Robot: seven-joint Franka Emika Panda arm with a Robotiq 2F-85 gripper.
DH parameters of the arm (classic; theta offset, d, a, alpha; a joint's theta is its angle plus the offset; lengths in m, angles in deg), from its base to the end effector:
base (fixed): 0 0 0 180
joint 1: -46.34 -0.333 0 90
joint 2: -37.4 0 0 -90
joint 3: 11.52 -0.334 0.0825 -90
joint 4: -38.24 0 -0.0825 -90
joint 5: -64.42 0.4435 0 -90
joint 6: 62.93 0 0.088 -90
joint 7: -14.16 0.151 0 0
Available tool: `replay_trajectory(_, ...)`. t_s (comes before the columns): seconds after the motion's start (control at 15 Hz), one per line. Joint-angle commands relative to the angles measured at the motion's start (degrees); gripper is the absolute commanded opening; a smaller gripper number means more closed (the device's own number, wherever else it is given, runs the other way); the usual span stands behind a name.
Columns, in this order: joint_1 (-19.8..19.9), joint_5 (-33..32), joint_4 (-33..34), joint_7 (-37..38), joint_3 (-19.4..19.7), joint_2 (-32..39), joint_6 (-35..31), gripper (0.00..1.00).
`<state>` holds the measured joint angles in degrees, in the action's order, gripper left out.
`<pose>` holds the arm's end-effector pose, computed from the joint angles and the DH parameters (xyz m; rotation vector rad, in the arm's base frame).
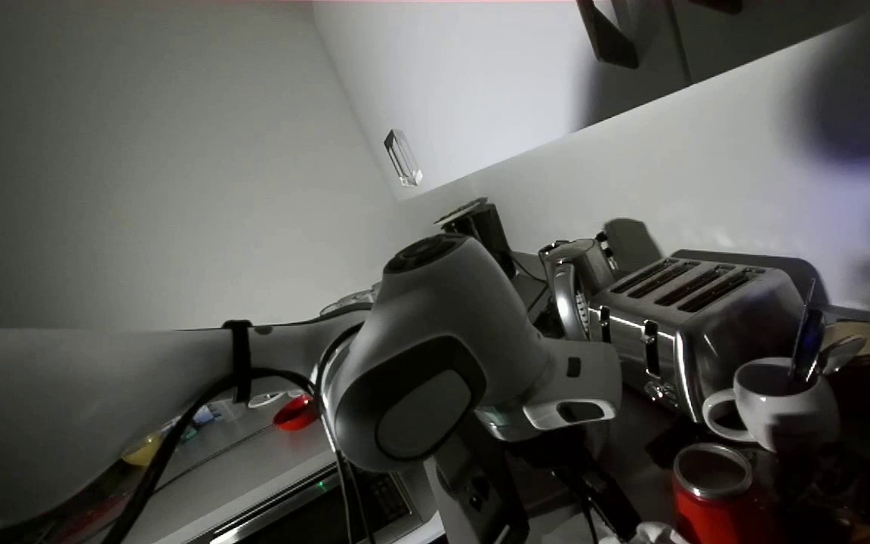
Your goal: Use the white towel to wipe the right side of the countertop
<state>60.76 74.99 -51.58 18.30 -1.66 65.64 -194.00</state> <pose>0.7223 -0.2975 0.3299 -2.9614 0.8696 -0.3800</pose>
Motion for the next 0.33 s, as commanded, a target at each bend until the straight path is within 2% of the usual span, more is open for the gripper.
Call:
replay_trajectory(0.0,-1.0,-1.8,-8.2,-1.2,-0.2,-8.1,-2.2,1.00)
replay_trajectory(0.07,-0.1,-0.7,-2.1,-0.4,-0.4,-2.9,-0.2,1.00)
replay_trajectory(0.27,-0.6,-1.0,-5.3,-0.8,-0.3,-6.4,-0.5,1.00)
